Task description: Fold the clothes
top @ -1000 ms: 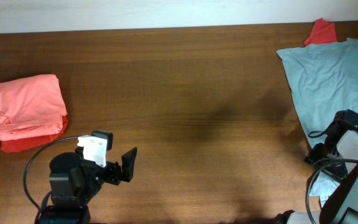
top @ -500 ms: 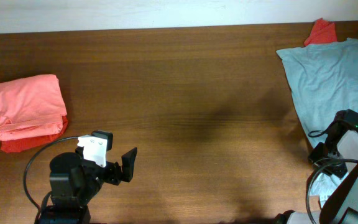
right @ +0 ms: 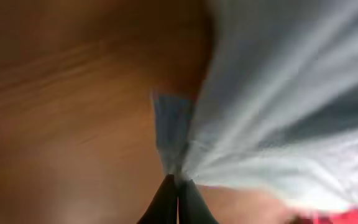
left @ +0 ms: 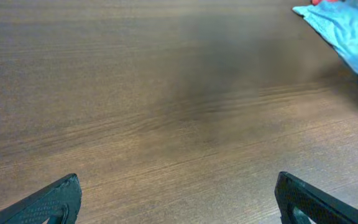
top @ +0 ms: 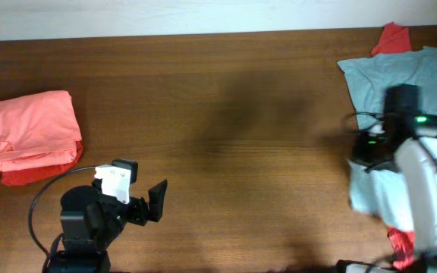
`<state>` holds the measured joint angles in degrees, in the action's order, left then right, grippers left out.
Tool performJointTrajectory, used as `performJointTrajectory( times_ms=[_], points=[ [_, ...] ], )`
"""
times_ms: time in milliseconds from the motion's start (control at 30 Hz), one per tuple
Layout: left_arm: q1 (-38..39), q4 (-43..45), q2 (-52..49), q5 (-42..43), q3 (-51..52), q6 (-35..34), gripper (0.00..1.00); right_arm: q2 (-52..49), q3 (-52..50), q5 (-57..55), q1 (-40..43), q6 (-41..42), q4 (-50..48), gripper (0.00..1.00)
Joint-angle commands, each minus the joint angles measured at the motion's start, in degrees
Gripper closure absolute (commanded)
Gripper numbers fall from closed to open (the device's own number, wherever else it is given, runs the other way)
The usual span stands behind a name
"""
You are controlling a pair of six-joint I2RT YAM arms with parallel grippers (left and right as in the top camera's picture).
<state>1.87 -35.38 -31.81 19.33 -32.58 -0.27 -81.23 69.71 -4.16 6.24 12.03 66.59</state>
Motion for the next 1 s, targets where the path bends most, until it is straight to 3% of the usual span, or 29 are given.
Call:
performJointTrajectory(
  times_ms=[0,133,333,433,500,567,767,867,967],
  points=[
    [0.22,0.22,0.11,0.35,-1.22,-0.55,0.01,2.14,1.03,2.71,-13.68,0.76,-1.33,0.96],
    [0.22,0.37,0.11,0.35,-1.22,-0.55,0.01,0.26,1.03,2.67,-29.64,2.03,-9.18,0.96],
    [0.22,0.46,0.11,0.37,-1.22,-0.55,0.01,-4.31,1.03,2.54,-40.89,2.01,-26.01,0.96],
    [0.22,0.39,0.11,0.39,-1.22,-0.55,0.01,-6.51,1.03,2.05,-42.25,1.99,-35.5,0.56],
    [0.22,0.33,0.11,0.42,-1.22,-0.55,0.01,-6.4,1.14,1.75,-41.62,1.97,-38.07,0.53],
    [0.22,0.37,0.09,0.44,-1.22,-0.57,0.01,-5.03,2.01,-0.22,-39.93,1.88,-36.96,0.44],
    [0.28,2.47,-2.51,2.01,-1.22,-0.59,0.01,2.34,5.49,-7.87,-33.11,1.75,-23.15,0.34],
    [1.79,6.14,-8.26,2.62,-1.22,-0.57,0.01,7.26,5.64,-8.17,-29.68,1.77,-17.14,0.21],
    [6.14,11.5,-16.79,2.58,-1.22,-0.57,0.01,13.0,5.64,-8.15,-25.42,1.79,-11.04,0.17]
  ],
)
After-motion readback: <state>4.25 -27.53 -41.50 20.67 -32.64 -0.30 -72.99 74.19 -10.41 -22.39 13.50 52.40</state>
